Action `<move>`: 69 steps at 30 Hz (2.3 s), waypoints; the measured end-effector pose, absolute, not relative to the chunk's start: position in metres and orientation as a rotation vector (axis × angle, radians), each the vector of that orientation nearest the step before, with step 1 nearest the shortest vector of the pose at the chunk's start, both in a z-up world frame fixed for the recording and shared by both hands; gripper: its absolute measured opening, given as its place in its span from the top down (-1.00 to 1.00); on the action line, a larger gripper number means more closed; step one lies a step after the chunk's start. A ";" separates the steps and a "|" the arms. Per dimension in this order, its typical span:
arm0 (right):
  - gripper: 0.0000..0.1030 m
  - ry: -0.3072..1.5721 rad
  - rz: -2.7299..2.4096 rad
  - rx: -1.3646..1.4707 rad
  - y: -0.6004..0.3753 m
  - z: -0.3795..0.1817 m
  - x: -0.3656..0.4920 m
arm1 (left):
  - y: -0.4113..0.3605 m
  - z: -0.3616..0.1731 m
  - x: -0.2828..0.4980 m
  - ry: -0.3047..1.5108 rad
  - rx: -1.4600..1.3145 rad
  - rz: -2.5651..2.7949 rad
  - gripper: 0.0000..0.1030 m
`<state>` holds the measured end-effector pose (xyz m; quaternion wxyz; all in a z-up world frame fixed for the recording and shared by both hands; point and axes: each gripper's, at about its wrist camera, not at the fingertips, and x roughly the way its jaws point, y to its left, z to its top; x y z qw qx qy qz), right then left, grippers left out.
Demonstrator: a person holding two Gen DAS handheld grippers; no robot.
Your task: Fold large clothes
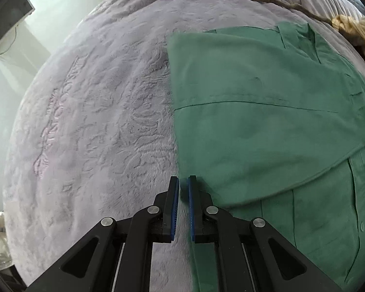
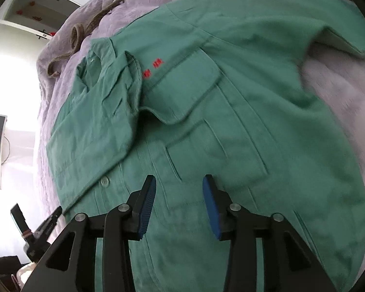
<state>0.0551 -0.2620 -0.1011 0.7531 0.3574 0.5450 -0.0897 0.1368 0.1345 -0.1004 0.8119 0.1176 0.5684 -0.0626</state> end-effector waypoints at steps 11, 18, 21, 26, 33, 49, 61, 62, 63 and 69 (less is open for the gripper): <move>0.59 0.992 -0.183 0.927 -0.295 -0.098 0.114 | 0.112 -0.078 0.107 1.245 0.177 -0.165 0.83; 0.54 0.996 0.139 1.487 -0.289 -0.167 0.120 | 0.091 -0.081 0.093 1.276 0.148 -0.192 0.83; 0.52 1.079 0.163 1.315 -0.273 -0.151 0.117 | 0.080 -0.082 0.091 1.277 0.146 -0.215 0.83; 0.36 1.086 -0.038 0.879 -0.272 -0.100 0.107 | 0.062 -0.081 0.098 1.265 0.135 -0.245 0.83; 0.36 1.049 -0.051 0.761 -0.273 -0.091 0.120 | 0.035 -0.085 0.104 1.275 0.138 -0.273 0.83; -0.45 1.091 -0.129 0.797 -0.300 -0.096 0.089 | 0.003 -0.091 0.105 1.322 0.155 -0.280 0.83; -0.60 1.057 -0.193 1.036 -0.358 -0.110 0.032 | -0.039 -0.090 0.100 1.356 0.159 -0.337 -0.64; -0.60 1.055 -0.201 1.048 -0.363 -0.112 0.028 | -0.042 -0.088 0.100 1.357 0.152 -0.324 -1.00; -0.60 1.044 -0.216 1.066 -0.371 -0.113 0.023 | -0.046 -0.083 0.098 1.317 0.139 -0.322 -0.97; -0.60 0.963 -0.296 1.123 -0.419 -0.111 -0.002 | -0.084 -0.081 0.104 1.334 0.180 -0.388 -0.97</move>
